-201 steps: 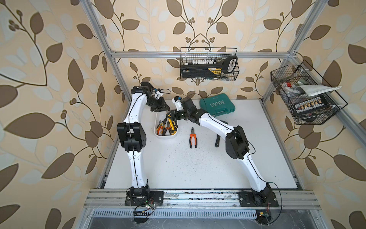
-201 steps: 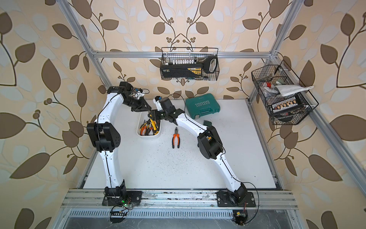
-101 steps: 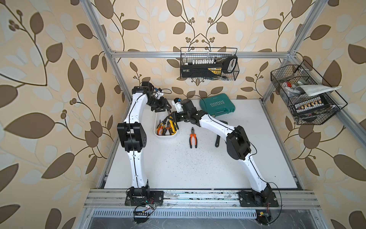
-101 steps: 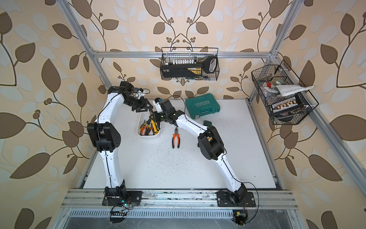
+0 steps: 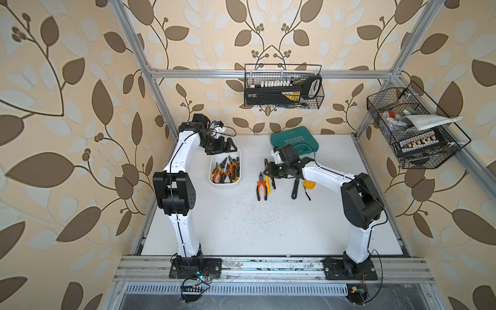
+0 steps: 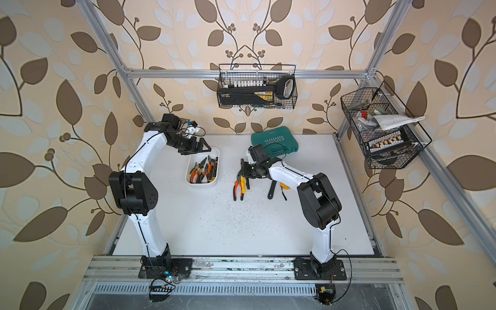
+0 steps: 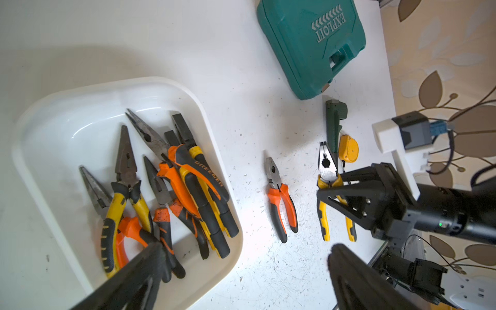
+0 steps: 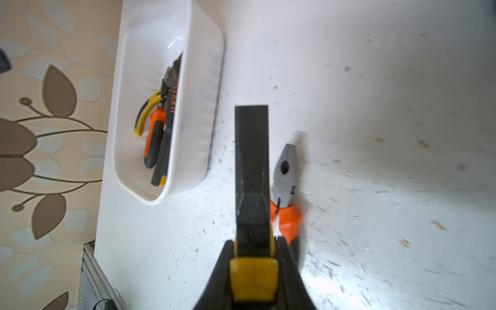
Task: Take the pliers out of the storage box
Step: Place the pliers at the center of the board.
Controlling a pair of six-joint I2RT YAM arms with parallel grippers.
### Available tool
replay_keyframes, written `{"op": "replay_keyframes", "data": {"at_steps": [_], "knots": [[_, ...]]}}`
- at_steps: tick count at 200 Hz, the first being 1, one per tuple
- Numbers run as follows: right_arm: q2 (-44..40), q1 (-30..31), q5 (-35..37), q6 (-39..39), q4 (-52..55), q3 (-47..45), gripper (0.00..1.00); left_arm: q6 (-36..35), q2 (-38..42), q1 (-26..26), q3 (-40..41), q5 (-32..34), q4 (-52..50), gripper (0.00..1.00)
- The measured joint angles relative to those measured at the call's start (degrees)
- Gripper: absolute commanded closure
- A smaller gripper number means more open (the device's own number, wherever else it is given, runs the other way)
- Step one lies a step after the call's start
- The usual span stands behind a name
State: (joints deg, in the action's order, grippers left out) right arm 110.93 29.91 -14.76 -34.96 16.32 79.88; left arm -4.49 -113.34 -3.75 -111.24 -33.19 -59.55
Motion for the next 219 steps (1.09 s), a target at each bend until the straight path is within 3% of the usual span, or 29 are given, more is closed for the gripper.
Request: {"op": "replay_keyframes", "data": {"at_steps": [52,103,125,152,177,219], "knots": [[4.8,-0.4,0.9,0.1,1.8,-0.3,0.95,-1.9,0.0,-0.7,3.5,-0.3,2.6,0.01],[8.1,-0.7,0.7,0.5,2.2,0.1,0.89,-17.7,1.6,-1.1,10.0,-9.8,-1.3,0.01],[8.1,-0.9,0.8,0.7,2.2,0.1,0.79,-23.1,2.6,-1.9,12.5,-12.6,-2.8,0.01],[8.5,-0.9,0.3,1.0,2.1,0.5,0.56,-27.7,3.2,-3.7,13.7,-14.0,-3.6,0.01],[8.5,-0.9,0.0,0.7,1.7,0.9,0.48,-30.4,3.2,-5.9,14.0,-14.0,-4.2,0.01],[8.4,-1.0,-0.6,0.7,1.4,0.9,0.47,-33.0,3.3,-7.9,14.0,-14.8,-5.1,0.01]]}}
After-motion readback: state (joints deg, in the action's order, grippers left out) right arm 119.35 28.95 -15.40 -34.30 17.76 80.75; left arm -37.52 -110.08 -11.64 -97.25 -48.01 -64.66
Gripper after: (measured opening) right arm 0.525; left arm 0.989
